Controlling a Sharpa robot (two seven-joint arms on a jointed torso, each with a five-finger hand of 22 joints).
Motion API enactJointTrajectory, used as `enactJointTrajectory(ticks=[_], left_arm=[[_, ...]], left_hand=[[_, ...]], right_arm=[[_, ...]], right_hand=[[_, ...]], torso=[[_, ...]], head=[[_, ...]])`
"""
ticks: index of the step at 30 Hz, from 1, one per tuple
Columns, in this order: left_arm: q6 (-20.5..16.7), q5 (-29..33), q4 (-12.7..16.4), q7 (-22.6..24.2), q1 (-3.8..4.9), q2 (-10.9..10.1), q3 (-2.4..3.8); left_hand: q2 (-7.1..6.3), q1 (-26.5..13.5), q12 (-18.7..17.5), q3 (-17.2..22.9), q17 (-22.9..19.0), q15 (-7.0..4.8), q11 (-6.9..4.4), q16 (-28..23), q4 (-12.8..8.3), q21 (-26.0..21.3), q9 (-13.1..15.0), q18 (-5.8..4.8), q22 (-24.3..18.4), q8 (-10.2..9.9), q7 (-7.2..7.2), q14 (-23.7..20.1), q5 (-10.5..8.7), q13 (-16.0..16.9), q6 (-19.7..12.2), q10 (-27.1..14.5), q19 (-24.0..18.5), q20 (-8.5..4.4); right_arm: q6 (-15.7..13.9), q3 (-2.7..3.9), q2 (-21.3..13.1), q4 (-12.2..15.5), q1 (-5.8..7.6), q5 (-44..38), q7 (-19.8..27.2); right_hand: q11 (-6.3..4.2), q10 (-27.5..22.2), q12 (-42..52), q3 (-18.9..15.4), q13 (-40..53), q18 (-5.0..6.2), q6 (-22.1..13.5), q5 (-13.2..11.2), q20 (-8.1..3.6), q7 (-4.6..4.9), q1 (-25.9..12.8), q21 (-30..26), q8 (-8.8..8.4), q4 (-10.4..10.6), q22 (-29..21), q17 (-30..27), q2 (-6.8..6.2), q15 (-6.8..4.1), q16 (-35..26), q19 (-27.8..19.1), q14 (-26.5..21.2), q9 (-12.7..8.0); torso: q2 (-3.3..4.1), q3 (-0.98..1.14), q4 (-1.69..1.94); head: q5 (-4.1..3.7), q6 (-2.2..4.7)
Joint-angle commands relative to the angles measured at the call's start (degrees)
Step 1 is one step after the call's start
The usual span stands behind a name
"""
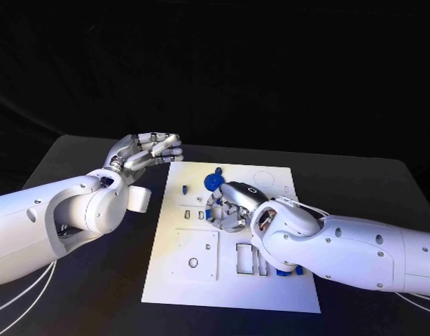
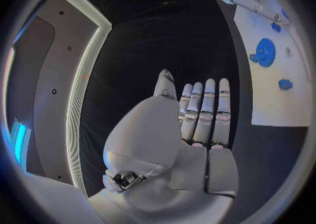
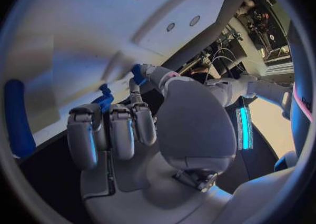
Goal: Assemble the parts on the task board
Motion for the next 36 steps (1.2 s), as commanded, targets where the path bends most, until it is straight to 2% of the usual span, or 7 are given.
enactJointTrajectory(ticks=[1,18,36], left_arm=[[1.06,0.00,0.21,0.23,0.02,0.06,0.04],[1.07,0.00,0.32,0.16,0.02,-0.18,0.04],[1.00,0.01,0.27,0.07,0.02,-0.34,0.04]], left_hand=[[0.52,0.29,-0.09,-0.39,0.08,0.09,-0.09,-0.32,0.03,-0.36,0.08,1.06,-0.10,-0.41,-0.17,-0.17,-0.20,-0.02,-0.34,-0.21,0.09,0.27],[0.57,0.36,-0.12,-0.44,0.10,0.12,-0.11,-0.38,0.01,-0.39,0.10,1.05,-0.13,-0.46,-0.19,-0.21,-0.17,-0.03,-0.39,-0.28,0.09,0.28],[0.64,0.41,-0.13,-0.54,0.16,0.14,-0.11,-0.48,-0.01,-0.44,0.14,1.04,-0.17,-0.52,-0.18,-0.26,-0.14,-0.04,-0.45,-0.37,0.08,0.30]], right_arm=[[0.99,-0.01,0.30,-0.16,-0.20,-1.83,-0.78],[2.00,-0.03,1.15,-2.21,-0.40,-2.38,-0.70],[2.49,-0.05,1.08,-2.30,-0.41,-2.63,0.03]], right_hand=[[-0.30,0.61,-0.26,0.08,8.31,-0.82,1.09,0.34,-0.38,-1.02,-0.36,0.25,0.62,-0.11,15.07,15.10,0.27,-0.40,0.35,5.89,6.07,1.70],[-0.18,0.08,-0.96,0.04,7.71,-0.65,0.46,0.22,-0.33,-0.85,-1.33,-0.31,0.33,-0.33,14.72,15.10,-0.42,-0.31,0.35,5.48,6.07,1.68],[0.30,-0.41,-1.56,0.15,7.24,-0.54,-0.94,-0.20,-0.07,-0.27,-2.50,-0.70,-0.48,-0.77,14.50,15.10,-1.42,0.05,0.35,5.20,6.07,1.37]], torso=[[0.00,0.00,0.04],[-0.02,-0.02,0.11],[-0.06,0.01,0.06]], head=[[-0.04,-0.10],[0.06,-0.29],[0.14,-0.33]])
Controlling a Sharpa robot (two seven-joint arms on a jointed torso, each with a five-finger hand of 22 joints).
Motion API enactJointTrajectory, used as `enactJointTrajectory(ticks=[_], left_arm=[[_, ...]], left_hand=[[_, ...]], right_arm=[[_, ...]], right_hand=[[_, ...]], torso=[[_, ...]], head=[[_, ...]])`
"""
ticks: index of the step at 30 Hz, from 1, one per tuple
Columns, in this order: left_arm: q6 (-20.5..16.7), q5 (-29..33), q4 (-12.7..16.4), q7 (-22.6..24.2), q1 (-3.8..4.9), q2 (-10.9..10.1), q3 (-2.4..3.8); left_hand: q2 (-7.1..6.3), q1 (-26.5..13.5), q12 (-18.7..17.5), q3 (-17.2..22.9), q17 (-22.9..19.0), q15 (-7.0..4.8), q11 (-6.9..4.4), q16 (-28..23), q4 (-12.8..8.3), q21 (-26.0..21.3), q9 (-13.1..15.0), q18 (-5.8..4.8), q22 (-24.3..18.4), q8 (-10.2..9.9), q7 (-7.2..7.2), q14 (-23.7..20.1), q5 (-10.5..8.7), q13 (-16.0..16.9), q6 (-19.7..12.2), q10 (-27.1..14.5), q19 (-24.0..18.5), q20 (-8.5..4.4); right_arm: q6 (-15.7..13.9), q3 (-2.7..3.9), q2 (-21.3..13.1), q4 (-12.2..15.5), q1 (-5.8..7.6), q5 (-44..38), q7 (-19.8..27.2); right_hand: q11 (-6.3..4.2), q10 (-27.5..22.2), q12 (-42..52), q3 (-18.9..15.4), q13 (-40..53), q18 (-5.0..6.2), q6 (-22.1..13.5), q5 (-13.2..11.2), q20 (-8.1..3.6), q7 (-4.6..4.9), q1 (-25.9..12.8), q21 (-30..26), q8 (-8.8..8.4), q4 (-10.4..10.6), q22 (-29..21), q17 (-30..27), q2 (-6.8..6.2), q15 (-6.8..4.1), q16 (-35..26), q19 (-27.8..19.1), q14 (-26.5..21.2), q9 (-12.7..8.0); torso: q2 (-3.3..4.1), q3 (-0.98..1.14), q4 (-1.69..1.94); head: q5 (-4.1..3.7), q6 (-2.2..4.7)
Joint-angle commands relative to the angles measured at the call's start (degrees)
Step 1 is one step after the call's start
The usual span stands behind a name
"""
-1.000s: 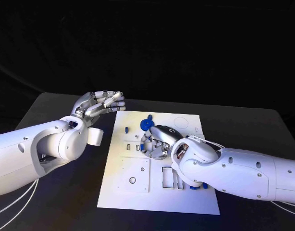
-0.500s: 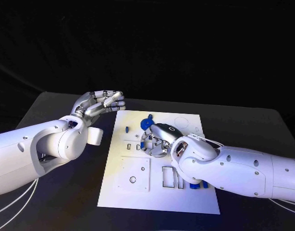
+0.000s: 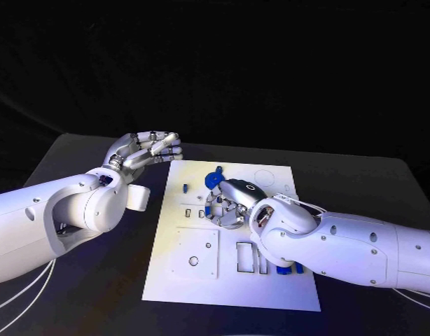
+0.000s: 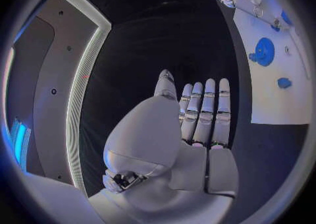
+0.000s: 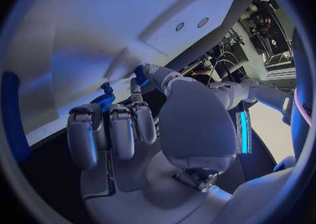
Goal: Assemble the parts on the task board
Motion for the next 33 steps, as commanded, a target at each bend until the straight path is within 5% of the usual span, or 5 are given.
enactJointTrajectory(ticks=[1,20,27,33], left_arm=[[0.91,0.01,0.12,0.32,0.03,0.03,0.04],[0.73,0.00,-0.02,-0.16,0.03,-0.01,0.04],[0.77,0.00,-0.04,-0.15,0.03,-0.01,0.04],[0.80,0.00,-0.11,-0.15,0.02,0.04,0.04]], left_hand=[[0.41,0.19,-0.13,-0.21,0.05,0.15,-0.11,-0.20,-0.02,-0.20,0.10,1.05,-0.05,-0.32,0.03,-0.26,-0.14,-0.04,-0.25,-0.37,0.08,0.30],[0.44,0.06,-0.24,-0.58,0.17,0.20,0.06,-0.42,0.04,-0.30,0.14,1.03,-0.14,-0.60,0.22,-0.38,-0.17,-0.10,-0.62,-0.88,0.08,0.34],[0.44,0.07,-0.24,-0.64,0.19,0.21,0.10,-0.46,0.03,-0.31,0.15,1.03,-0.15,-0.64,0.24,-0.41,-0.18,-0.10,-0.68,-0.96,0.08,0.34],[0.44,0.09,-0.23,-0.66,0.20,0.22,0.09,-0.48,0.01,-0.32,0.16,1.03,-0.16,-0.65,0.23,-0.42,-0.18,-0.10,-0.69,-0.99,0.07,0.35]], right_arm=[[1.99,-0.21,-0.12,-0.10,-0.24,-0.69,-0.12],[0.51,-0.22,-0.14,-0.16,-0.23,-0.56,0.52],[-0.59,-0.22,-0.52,0.34,-0.23,-0.55,0.93],[-1.75,-0.22,-1.23,1.11,-0.23,-0.59,1.11]], right_hand=[[0.37,-0.44,-0.44,-0.05,7.22,-0.52,-0.68,-0.30,0.00,0.24,-1.08,-0.43,-0.42,-0.29,14.49,15.10,-0.38,0.14,0.35,5.16,6.07,-0.13],[1.69,-4.52,-5.78,-1.31,2.61,0.24,-4.88,-2.82,1.05,1.73,-3.59,-3.19,-3.06,-0.07,12.97,15.10,-2.46,1.26,0.35,3.30,6.07,-1.70],[2.23,-5.67,-7.10,-4.88,1.30,0.39,-7.03,-6.08,1.62,2.27,-4.08,-3.85,-4.21,0.59,12.69,15.10,-2.71,1.79,0.35,2.95,6.07,-2.80],[2.30,-5.79,-7.19,-6.36,1.14,0.41,-7.22,-6.51,1.68,2.31,-3.76,-3.93,-4.28,0.86,12.67,15.10,-2.52,1.83,0.35,2.93,6.07,-3.05]], torso=[[-0.01,-0.01,0.02],[-0.01,-0.01,-0.02],[0.00,0.03,-0.04],[-0.04,0.02,0.05]], head=[[0.01,0.01],[0.09,-0.12],[0.09,-0.02],[0.07,0.01]])
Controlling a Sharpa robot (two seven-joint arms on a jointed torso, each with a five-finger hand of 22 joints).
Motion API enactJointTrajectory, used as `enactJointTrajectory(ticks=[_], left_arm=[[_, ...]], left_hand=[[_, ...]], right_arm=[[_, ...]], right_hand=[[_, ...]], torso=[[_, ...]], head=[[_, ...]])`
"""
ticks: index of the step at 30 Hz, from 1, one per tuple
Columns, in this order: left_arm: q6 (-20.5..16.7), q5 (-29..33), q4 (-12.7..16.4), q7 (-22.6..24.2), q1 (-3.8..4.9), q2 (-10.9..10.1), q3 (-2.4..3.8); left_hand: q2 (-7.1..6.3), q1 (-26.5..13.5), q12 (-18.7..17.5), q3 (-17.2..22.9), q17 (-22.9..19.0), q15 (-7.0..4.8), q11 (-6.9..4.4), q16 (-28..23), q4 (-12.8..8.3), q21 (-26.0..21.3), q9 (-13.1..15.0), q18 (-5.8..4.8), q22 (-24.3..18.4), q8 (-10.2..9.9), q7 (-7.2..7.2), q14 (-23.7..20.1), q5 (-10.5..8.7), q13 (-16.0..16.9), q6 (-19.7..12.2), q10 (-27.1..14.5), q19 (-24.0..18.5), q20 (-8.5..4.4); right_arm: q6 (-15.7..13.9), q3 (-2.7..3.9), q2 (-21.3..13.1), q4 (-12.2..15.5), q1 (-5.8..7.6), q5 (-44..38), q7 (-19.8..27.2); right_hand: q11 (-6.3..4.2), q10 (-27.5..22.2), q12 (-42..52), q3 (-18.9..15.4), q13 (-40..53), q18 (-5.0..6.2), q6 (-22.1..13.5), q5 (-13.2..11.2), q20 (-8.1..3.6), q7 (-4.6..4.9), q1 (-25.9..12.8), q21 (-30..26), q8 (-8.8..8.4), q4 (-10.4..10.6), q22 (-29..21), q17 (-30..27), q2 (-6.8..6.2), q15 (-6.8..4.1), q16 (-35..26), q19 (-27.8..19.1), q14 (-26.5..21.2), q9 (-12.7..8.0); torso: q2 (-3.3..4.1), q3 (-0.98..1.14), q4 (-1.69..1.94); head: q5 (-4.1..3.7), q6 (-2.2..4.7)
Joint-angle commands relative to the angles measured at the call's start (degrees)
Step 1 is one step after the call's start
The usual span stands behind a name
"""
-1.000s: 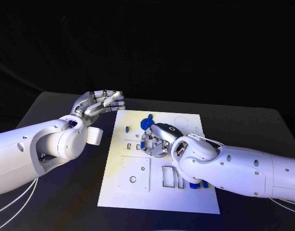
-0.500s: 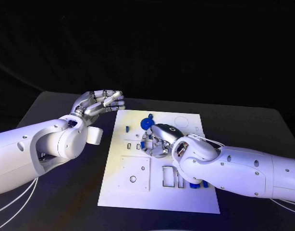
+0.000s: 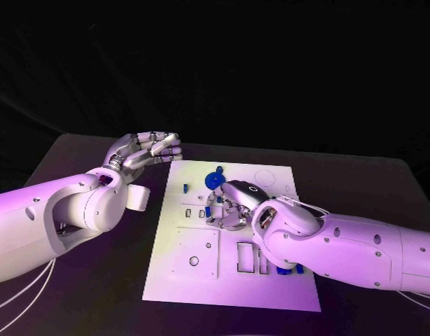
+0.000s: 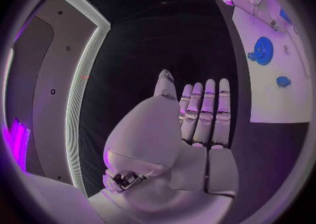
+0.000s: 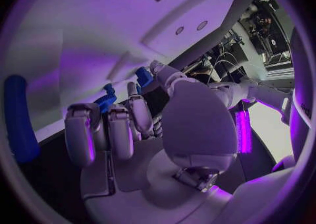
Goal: Assemble the parts on the task board
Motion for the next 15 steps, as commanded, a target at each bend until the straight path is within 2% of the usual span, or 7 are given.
enactJointTrajectory(ticks=[1,6,8,10,13,14,15], left_arm=[[0.79,-0.03,0.01,0.22,0.02,0.12,0.04],[0.45,-1.78,-0.20,-1.29,0.02,0.16,0.03],[-0.04,-4.22,-0.26,-3.23,0.02,0.15,0.03],[0.22,-7.02,-0.41,-6.23,0.02,0.16,0.03],[1.36,-11.01,-0.59,-11.12,0.03,0.17,0.03],[2.73,-14.11,-0.74,-14.28,0.05,0.19,0.03],[3.97,-16.65,-0.91,-16.60,0.08,0.24,0.04]], left_hand=[[0.44,0.09,-0.24,-0.36,0.08,0.01,-0.11,-0.27,0.03,-0.33,0.06,1.03,-0.08,-0.32,0.03,-0.21,-0.18,-0.05,-0.49,-0.38,0.08,0.35],[0.60,0.18,-0.03,-0.66,0.43,-0.25,0.10,0.00,-0.04,-0.26,0.26,1.14,-0.10,-0.27,0.18,0.54,-0.19,0.04,-0.32,-0.14,0.37,0.24],[0.95,-0.05,0.48,-1.37,1.36,-0.89,0.47,1.16,0.15,0.15,0.69,1.26,-0.02,-0.02,0.61,2.93,-0.31,0.30,0.36,1.48,1.40,-0.24],[1.28,-0.70,1.59,-2.73,2.76,-1.58,0.22,2.51,0.68,1.06,1.34,1.25,0.25,0.50,0.07,5.47,-0.40,0.93,1.50,5.22,3.33,-0.87],[2.47,-4.05,2.87,-5.69,6.15,-3.64,-1.72,5.99,1.04,3.77,2.60,1.32,1.33,1.62,-1.19,11.12,-0.47,2.20,3.46,10.60,8.13,-2.76],[3.74,-6.25,3.83,-6.88,7.99,-4.77,-2.83,7.84,-0.51,5.27,3.19,1.21,2.00,2.05,-1.79,13.71,-0.50,3.15,4.26,13.60,10.70,-3.75],[4.06,-6.98,4.22,-8.11,10.01,-5.64,-3.53,9.41,0.87,6.73,3.78,1.28,2.70,2.28,-2.41,15.51,-0.84,4.06,4.71,15.68,12.97,-4.75]], right_arm=[[-1.75,-0.01,-0.74,0.87,-0.04,-0.57,0.77],[-4.90,0.12,-3.36,3.26,0.28,0.23,2.23],[-6.36,0.24,-4.97,4.49,0.83,2.48,4.31],[-7.23,0.33,-6.74,5.76,1.64,6.14,7.26],[-7.23,0.44,-9.07,7.47,2.84,11.53,10.50],[-6.80,0.51,-10.61,8.60,3.66,13.77,11.64],[-6.37,0.56,-11.71,9.37,4.27,14.89,12.12]], right_hand=[[-0.02,-0.53,-0.33,-0.90,1.18,0.40,-0.57,-0.22,0.44,0.10,0.18,-0.23,-0.31,0.11,12.65,15.06,0.34,0.39,0.35,2.95,5.87,-0.18],[0.08,-0.44,-0.16,-2.91,1.20,0.34,-1.03,-0.20,0.51,0.21,0.90,-0.03,-0.50,0.67,12.79,15.06,0.76,0.47,0.35,3.12,5.87,-0.59],[0.09,-0.20,0.14,-3.59,1.40,0.30,-1.05,0.00,0.53,0.23,1.19,0.11,-0.49,1.02,12.88,15.06,1.05,0.49,0.35,3.23,5.87,-0.72],[0.03,-0.19,0.15,-3.70,1.36,0.40,-0.62,0.51,0.53,0.16,1.60,-0.27,-0.22,1.38,12.70,15.02,1.60,0.46,0.33,3.00,5.86,-0.73],[-0.04,-0.12,0.26,-3.46,1.40,0.54,-0.17,1.11,0.50,0.08,2.06,-0.80,0.08,1.66,12.44,14.97,2.11,0.40,0.31,2.68,5.85,-0.69],[-0.16,0.01,0.46,-3.23,1.55,0.55,0.67,1.63,0.45,-0.09,2.22,-0.87,0.61,1.81,12.42,14.95,2.26,0.32,0.30,2.65,5.84,-0.43],[-0.31,0.08,0.56,-3.17,1.62,0.56,1.42,2.11,0.36,-0.27,2.18,-0.90,1.13,1.98,12.42,14.98,2.14,0.20,0.31,2.66,5.85,-0.09]], torso=[[-0.04,0.00,0.10],[-0.11,0.04,-0.03],[-0.19,0.05,-0.11],[-0.34,0.09,-0.20],[-0.68,0.22,-0.32],[-0.80,0.28,-0.35],[-0.97,0.37,-0.35]], head=[[0.00,0.01],[0.03,0.14],[0.12,0.29],[0.21,0.38],[0.28,0.43],[0.30,0.43],[0.30,0.40]])
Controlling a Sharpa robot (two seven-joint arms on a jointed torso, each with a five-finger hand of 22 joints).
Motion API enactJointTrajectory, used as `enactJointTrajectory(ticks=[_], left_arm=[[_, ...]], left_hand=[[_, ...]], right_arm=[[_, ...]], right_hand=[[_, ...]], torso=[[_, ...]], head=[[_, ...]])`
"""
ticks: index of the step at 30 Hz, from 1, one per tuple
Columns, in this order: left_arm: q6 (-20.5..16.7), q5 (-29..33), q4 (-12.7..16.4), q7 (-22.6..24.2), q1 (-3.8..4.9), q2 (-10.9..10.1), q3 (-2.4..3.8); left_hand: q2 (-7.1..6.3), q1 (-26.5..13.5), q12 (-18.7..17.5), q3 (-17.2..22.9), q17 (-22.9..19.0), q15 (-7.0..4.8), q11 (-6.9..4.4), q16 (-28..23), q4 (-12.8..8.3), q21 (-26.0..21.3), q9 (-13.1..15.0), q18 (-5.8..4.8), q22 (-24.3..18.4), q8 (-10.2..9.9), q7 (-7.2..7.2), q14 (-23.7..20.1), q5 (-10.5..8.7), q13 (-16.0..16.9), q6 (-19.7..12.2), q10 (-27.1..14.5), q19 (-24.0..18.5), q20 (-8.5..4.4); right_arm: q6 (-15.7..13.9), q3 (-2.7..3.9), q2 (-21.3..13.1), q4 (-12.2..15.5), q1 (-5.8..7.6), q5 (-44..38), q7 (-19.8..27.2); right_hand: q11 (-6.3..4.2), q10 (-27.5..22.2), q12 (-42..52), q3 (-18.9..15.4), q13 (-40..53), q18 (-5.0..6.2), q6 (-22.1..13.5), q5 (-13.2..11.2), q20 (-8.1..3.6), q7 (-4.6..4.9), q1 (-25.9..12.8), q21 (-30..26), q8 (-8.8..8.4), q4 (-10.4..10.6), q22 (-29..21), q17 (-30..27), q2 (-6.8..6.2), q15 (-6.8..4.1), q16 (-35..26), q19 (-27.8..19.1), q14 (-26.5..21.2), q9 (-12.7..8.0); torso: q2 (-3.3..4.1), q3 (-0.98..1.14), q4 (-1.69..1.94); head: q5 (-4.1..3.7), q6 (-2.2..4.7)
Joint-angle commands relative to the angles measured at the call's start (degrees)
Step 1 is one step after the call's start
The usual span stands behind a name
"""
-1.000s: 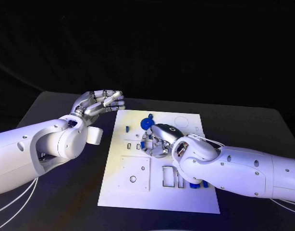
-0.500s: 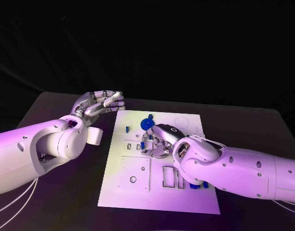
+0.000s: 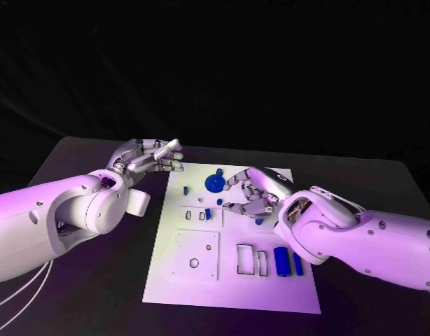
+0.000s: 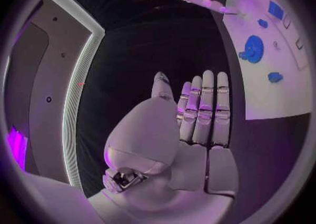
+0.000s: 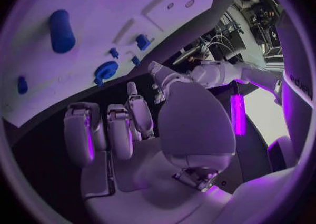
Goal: Assemble the parts on the task board
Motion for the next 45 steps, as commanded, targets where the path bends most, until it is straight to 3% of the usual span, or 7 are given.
enactJointTrajectory(ticks=[1,4,7,10,22,31,45], left_arm=[[4.97,-13.39,-0.41,-12.74,0.13,0.24,0.05],[7.45,-21.22,-0.91,-19.13,0.52,0.66,0.05],[10.67,-27.77,-1.44,-25.12,1.26,1.44,0.05],[14.29,-34.72,-2.16,-31.84,2.21,2.67,0.04],[22.67,-44.91,-7.09,-45.79,7.57,10.55,-3.42],[26.82,-45.32,-10.01,-50.03,8.66,15.60,-4.59],[30.46,-44.30,-12.30,-51.78,8.78,19.13,-5.85]], left_hand=[[0.97,-1.59,1.15,-2.27,5.22,-2.46,-2.07,5.22,0.98,4.19,1.38,0.68,2.05,0.77,-1.35,6.78,-0.22,2.07,1.51,4.86,6.21,-2.67],[0.70,-4.78,3.81,-2.75,12.92,-4.61,-4.11,13.23,1.03,9.43,3.86,0.68,5.09,2.37,-2.93,13.13,-0.51,5.14,3.08,8.85,11.01,-5.13],[0.48,-8.66,9.85,-2.71,42.08,-6.31,-5.34,45.09,0.98,17.37,7.97,0.30,10.54,4.83,-4.53,19.72,-0.77,11.60,2.45,10.79,12.66,-6.97],[-0.74,-13.56,20.29,-2.45,56.38,-7.21,-6.31,59.96,1.21,37.82,15.52,-1.96,34.05,9.72,-5.19,21.46,-3.63,23.61,1.23,7.60,13.56,-7.62],[-0.68,-13.44,32.66,-2.55,63.91,-7.62,-6.97,68.20,1.27,50.24,22.85,-3.83,51.50,12.84,-5.69,23.80,-4.57,36.75,-0.43,4.86,15.44,-7.88],[0.85,-11.97,35.11,-2.74,64.81,-7.72,-6.89,69.22,1.23,56.06,22.95,-5.28,60.96,10.65,-5.45,24.14,3.14,39.76,-1.60,3.49,19.93,-7.93],[1.55,-12.50,35.04,-2.75,65.98,-7.71,-6.82,70.50,1.21,60.48,23.01,-6.79,68.43,10.10,-5.39,24.62,2.12,40.02,-1.32,3.13,24.72,-7.92]], right_arm=[[-0.77,0.14,-2.96,2.40,1.69,9.82,6.72],[0.97,0.19,-5.66,3.62,3.46,12.47,6.66],[2.13,0.22,-7.75,4.01,4.71,14.29,6.35],[2.80,0.23,-9.52,3.76,5.50,15.96,5.94],[3.90,0.18,-11.57,1.51,6.16,17.88,4.27],[4.39,0.14,-11.55,0.96,6.18,17.97,3.66],[4.54,0.13,-11.47,0.45,6.18,18.01,3.24]], right_hand=[[-0.41,0.07,0.34,0.08,1.54,0.56,1.42,0.84,0.10,-0.29,0.02,-0.23,1.06,0.58,12.44,14.94,-0.04,-0.09,0.29,2.86,6.04,0.68],[-0.77,0.08,0.33,-0.64,1.45,0.59,2.30,2.06,-0.21,-0.70,-0.60,-0.37,2.07,1.40,12.41,14.80,-0.49,-0.41,0.22,2.82,6.00,1.85],[-0.89,0.14,0.39,-0.90,1.48,0.55,2.61,2.29,-0.30,-0.84,-0.57,-0.26,2.46,1.57,12.48,14.87,-0.51,-0.51,0.26,2.90,6.02,2.36],[-0.92,0.19,0.43,-1.03,1.51,0.50,2.62,2.35,-0.34,-0.87,-0.63,-0.07,2.56,1.68,12.58,14.93,-0.54,-0.55,0.28,3.02,6.04,2.54],[-0.96,0.03,0.18,-1.39,1.26,0.56,2.04,2.97,-0.45,-0.88,-0.66,-0.34,2.62,2.12,12.47,14.69,-0.53,-0.63,0.17,2.89,5.97,3.15],[-0.92,-0.05,0.07,-1.51,1.14,0.60,1.45,3.59,-0.48,-0.82,-0.49,-0.53,2.54,2.40,12.40,14.62,-0.45,-0.61,0.13,2.80,5.95,3.50],[-0.90,-0.09,0.02,-1.62,1.09,0.63,1.29,3.87,-0.48,-0.79,-0.55,-0.64,2.55,2.60,12.36,14.55,-0.45,-0.60,0.10,2.74,5.93,3.67]], torso=[[-0.75,0.34,-0.14],[-1.32,0.58,-0.20],[-1.88,0.83,-0.27],[-2.33,0.99,-0.29],[-3.47,1.52,0.37],[-3.46,1.57,0.34],[-3.07,1.51,0.09]], head=[[0.06,-0.21],[0.29,-0.37],[0.62,-0.53],[0.87,-0.79],[1.08,-1.68],[1.66,-2.03],[1.64,-2.26]])
